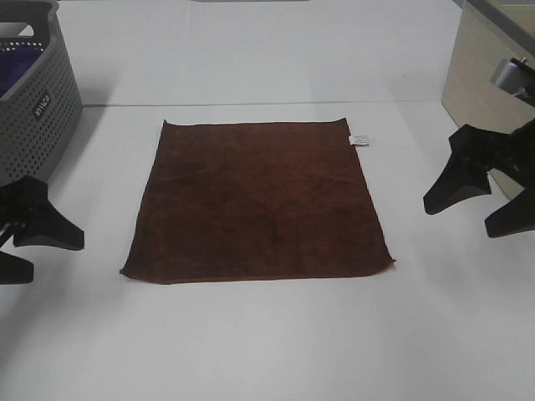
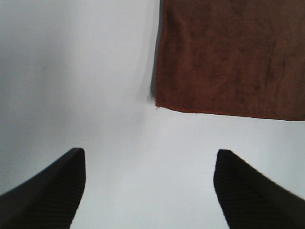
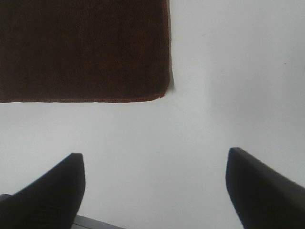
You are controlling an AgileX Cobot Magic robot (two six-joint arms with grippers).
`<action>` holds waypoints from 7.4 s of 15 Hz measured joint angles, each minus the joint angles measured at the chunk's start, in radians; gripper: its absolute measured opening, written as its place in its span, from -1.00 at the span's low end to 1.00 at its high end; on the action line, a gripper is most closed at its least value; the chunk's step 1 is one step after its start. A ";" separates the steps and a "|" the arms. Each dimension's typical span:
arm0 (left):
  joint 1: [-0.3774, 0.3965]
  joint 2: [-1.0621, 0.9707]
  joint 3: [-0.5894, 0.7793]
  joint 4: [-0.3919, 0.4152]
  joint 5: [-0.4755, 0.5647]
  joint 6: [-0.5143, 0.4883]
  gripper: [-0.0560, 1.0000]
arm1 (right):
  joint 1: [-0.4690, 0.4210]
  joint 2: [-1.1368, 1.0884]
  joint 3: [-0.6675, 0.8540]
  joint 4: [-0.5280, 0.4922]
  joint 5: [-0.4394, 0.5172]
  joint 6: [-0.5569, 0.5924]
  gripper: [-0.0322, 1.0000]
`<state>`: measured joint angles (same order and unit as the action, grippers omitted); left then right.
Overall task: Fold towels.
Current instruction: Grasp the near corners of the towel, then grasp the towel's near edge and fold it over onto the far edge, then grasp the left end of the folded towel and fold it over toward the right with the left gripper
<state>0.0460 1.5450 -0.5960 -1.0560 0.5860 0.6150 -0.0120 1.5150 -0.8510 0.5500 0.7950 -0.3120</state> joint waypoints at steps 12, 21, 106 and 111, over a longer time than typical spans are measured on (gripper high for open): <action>0.000 0.405 -0.346 0.013 0.154 0.066 0.45 | 0.000 0.467 -0.282 0.170 0.090 -0.259 0.54; -0.110 0.495 -0.393 -0.073 0.083 0.163 0.45 | 0.000 0.574 -0.310 0.308 0.073 -0.365 0.54; -0.203 0.700 -0.904 0.438 0.080 -0.439 -0.38 | 0.105 0.759 -0.897 0.011 0.276 0.008 0.58; -0.203 0.700 -0.904 0.454 0.067 -0.450 -0.83 | 0.105 0.759 -0.897 0.005 0.272 0.008 0.58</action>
<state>-0.1570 2.2450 -1.5000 -0.6020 0.6530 0.1650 0.0930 2.2740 -1.7480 0.5550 1.0670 -0.3040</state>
